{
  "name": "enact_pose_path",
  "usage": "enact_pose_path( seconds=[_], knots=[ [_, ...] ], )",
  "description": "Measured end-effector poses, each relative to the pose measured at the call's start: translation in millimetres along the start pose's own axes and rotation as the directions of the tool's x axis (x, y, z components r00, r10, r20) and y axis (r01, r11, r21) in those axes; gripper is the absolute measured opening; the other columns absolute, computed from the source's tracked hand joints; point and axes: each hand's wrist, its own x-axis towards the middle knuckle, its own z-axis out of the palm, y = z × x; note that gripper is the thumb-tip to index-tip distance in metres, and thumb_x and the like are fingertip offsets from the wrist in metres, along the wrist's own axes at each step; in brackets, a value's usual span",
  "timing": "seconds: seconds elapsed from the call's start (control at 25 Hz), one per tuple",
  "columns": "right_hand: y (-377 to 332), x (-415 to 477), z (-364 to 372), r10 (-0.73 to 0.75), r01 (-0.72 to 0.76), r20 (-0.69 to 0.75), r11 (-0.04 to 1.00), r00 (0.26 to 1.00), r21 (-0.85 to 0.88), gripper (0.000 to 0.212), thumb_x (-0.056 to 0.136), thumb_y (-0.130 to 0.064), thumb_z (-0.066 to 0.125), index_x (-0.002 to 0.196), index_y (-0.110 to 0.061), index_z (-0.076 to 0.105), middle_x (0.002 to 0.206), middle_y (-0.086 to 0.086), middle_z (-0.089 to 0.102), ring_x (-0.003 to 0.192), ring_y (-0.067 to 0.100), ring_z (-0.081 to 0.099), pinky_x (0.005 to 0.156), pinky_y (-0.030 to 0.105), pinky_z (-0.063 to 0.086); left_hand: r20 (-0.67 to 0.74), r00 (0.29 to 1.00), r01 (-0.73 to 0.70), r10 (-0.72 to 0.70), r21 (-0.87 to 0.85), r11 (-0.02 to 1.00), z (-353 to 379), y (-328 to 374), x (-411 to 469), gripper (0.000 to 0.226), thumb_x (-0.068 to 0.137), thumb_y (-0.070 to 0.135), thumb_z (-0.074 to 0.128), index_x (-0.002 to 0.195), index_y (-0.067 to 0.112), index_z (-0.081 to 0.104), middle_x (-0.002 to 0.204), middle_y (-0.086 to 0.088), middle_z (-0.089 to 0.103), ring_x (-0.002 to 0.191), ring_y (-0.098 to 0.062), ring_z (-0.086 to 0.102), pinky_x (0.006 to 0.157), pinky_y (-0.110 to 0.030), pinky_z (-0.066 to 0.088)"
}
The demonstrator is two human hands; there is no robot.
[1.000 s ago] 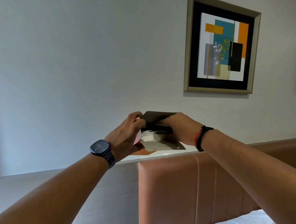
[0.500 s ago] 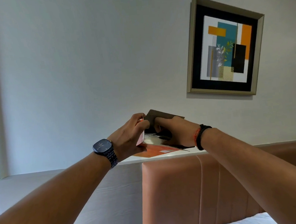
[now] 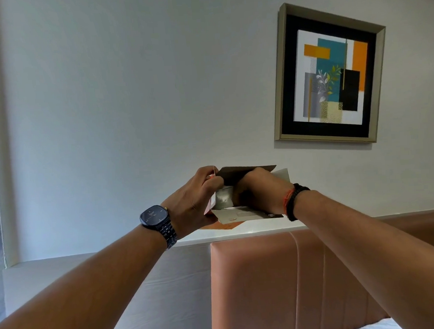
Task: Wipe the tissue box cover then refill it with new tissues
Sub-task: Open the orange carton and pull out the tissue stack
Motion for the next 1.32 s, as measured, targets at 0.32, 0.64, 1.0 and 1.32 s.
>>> enact_pose_path(
  seconds=[0.32, 0.64, 1.0, 1.32],
  knots=[
    [-2, -5, -12, 0.097, -0.131, 0.173, 0.971, 0.98, 0.198, 0.027, 0.093, -0.017, 0.052, 0.115, -0.019, 0.066, 0.114, 0.004, 0.067, 0.095, 0.015, 0.057, 0.086, 0.023, 0.044, 0.06, 0.998, 0.021, -0.024, 0.047, 0.999, -6, 4, 1, 0.085, 0.052, 0.015, 0.091, 0.114, 0.015, 0.033, 0.115, -0.026, 0.049, 0.072, -0.032, 0.058, 0.049, -0.037, 0.055],
    [2, 2, -12, 0.038, -0.06, 0.243, 0.995, 0.969, 0.085, 0.024, 0.088, -0.028, 0.064, 0.111, -0.026, 0.07, 0.107, -0.009, 0.066, 0.089, 0.009, 0.047, 0.08, 0.02, 0.036, 0.092, 0.995, 0.025, -0.03, 0.052, 0.998, -1, 2, 0, 0.083, 0.054, 0.015, 0.092, 0.113, 0.016, 0.034, 0.118, -0.027, 0.049, 0.079, -0.037, 0.059, 0.055, -0.042, 0.056],
    [-1, 5, -7, 0.101, -0.171, 0.392, 0.974, 0.914, 0.146, 0.04, 0.085, 0.0, 0.049, 0.103, -0.028, 0.071, 0.104, -0.003, 0.065, 0.094, 0.018, 0.058, 0.088, 0.036, 0.052, 0.098, 0.995, 0.025, -0.029, 0.046, 0.999, 3, 0, -7, 0.09, 0.048, 0.013, 0.094, 0.116, 0.016, 0.035, 0.122, -0.011, 0.034, 0.078, -0.034, 0.06, 0.054, -0.037, 0.057],
    [-1, 8, -15, 0.097, -0.179, 0.419, 0.971, 0.903, 0.16, 0.026, 0.092, -0.017, 0.055, 0.114, -0.025, 0.068, 0.102, -0.008, 0.063, 0.094, 0.013, 0.054, 0.086, 0.027, 0.043, 0.094, 0.994, 0.05, -0.051, 0.018, 0.999, 5, -3, -4, 0.084, 0.054, 0.014, 0.091, 0.116, 0.017, 0.033, 0.118, -0.025, 0.046, 0.082, -0.039, 0.059, 0.056, -0.043, 0.056]
  ],
)
